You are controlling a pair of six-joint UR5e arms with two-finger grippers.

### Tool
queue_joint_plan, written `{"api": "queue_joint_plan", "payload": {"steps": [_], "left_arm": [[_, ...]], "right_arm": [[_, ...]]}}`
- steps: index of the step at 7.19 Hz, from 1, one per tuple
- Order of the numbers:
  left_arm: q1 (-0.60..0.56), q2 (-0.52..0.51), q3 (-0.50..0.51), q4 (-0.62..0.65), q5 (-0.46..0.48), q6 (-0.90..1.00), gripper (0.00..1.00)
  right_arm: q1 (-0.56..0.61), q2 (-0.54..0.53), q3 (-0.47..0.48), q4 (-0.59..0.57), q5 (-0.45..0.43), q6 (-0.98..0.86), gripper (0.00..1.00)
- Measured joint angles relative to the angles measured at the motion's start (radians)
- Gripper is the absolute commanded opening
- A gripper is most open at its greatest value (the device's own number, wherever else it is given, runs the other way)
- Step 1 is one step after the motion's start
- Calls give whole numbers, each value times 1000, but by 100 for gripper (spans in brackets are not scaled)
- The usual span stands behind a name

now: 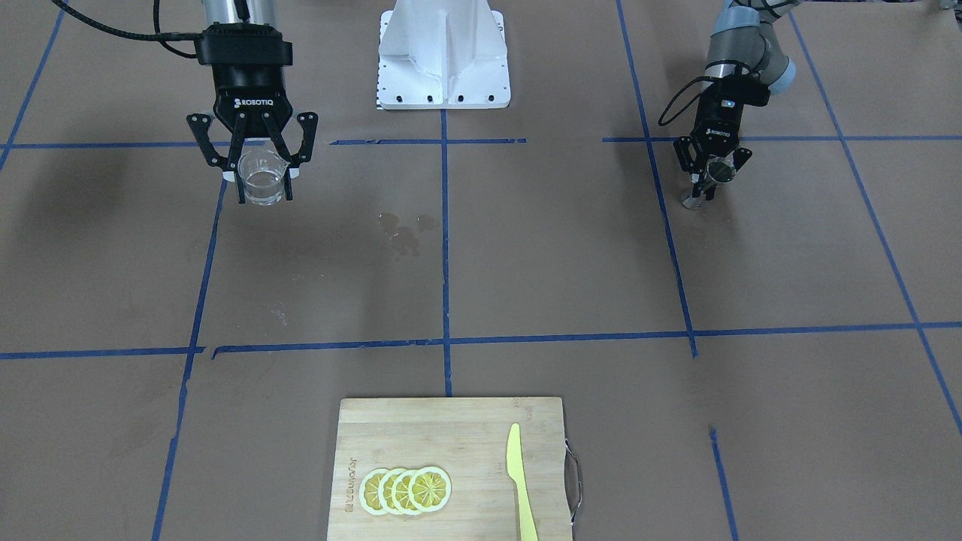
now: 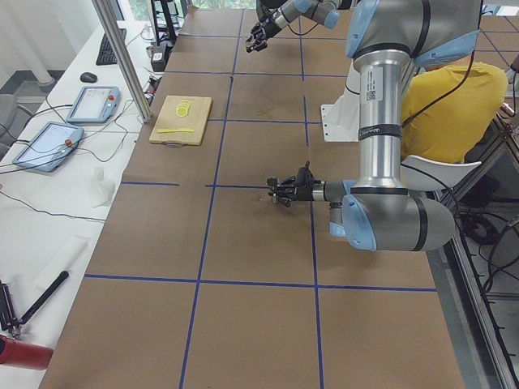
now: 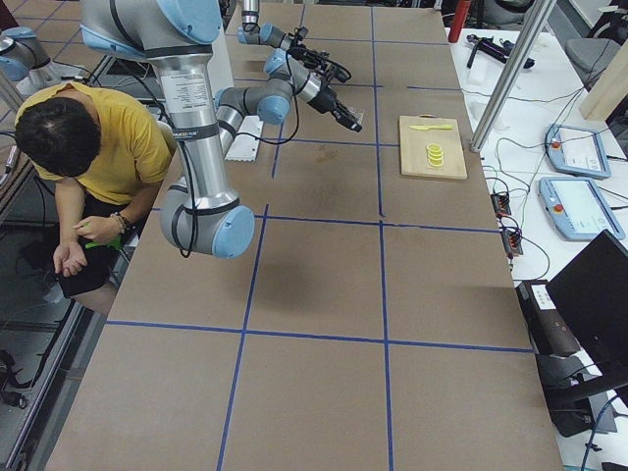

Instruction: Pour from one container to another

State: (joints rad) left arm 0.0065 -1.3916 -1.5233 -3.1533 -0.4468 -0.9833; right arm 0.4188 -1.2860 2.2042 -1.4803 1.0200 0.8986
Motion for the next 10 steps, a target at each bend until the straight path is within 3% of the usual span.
{"api": "queue_joint_plan", "payload": {"steps": [1,2,3,10], "left_arm": [[1,-1,0,0,-2,-6,0],[2,-1,0,-1,-2,-8,34],[2,-1,0,-2,-3,-10,99],[1,0,-3,-6,4,-9,100]], "right_arm": [[0,1,0,0,0,0,0],[0,2,0,1,0,0,0],[0,3,0,1,0,0,0],[0,5,2,0,-1,0,0]]}}
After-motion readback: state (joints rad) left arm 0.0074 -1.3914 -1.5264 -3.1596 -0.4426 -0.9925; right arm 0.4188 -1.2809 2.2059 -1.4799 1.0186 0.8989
